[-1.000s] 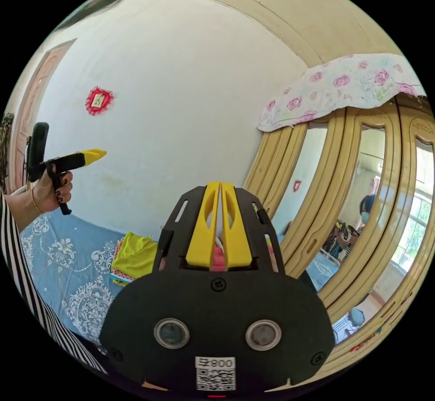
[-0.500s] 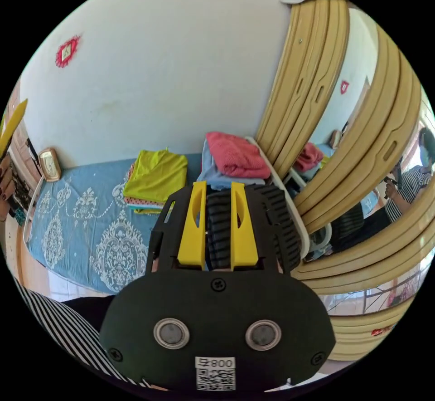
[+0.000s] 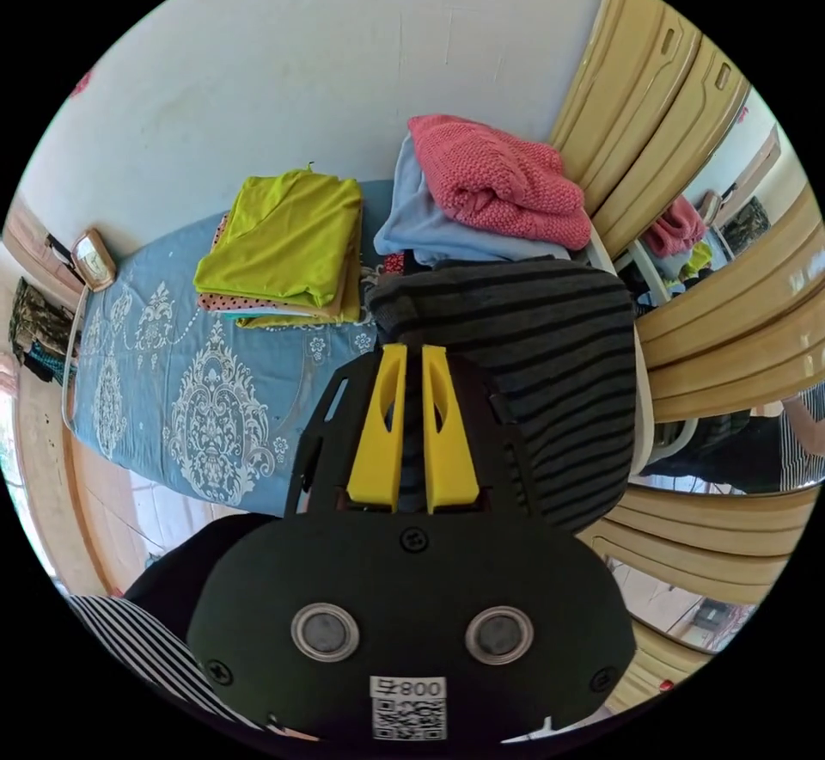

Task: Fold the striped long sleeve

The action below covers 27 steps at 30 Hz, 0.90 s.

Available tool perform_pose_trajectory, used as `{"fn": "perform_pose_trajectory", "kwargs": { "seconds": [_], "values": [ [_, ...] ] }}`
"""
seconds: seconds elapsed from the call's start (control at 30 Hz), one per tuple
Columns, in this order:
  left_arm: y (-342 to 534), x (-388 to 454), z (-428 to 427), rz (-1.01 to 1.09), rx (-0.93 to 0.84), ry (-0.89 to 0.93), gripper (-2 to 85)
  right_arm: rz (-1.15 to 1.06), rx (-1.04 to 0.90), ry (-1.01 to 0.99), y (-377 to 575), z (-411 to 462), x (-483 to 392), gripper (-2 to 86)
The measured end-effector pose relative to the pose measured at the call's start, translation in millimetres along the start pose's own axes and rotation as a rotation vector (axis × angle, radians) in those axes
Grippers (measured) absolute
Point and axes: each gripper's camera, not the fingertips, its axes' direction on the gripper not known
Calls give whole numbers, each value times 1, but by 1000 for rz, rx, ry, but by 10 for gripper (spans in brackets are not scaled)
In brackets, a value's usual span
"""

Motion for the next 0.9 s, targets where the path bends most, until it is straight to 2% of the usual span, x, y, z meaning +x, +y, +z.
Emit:
{"fn": "perform_pose_trajectory", "kwargs": {
  "seconds": [0.4, 0.63, 0.9],
  "values": [
    [66, -67, 117, -30, -106, 79, 118, 178, 191, -234, 121, -92, 175, 22],
    [116, -130, 235, -105, -258, 166, 110, 286, 183, -230, 192, -116, 236, 22],
    [161, -216, 371, -256, -433, 231, 86, 368, 80, -185, 241, -111, 293, 24]
  ]
}}
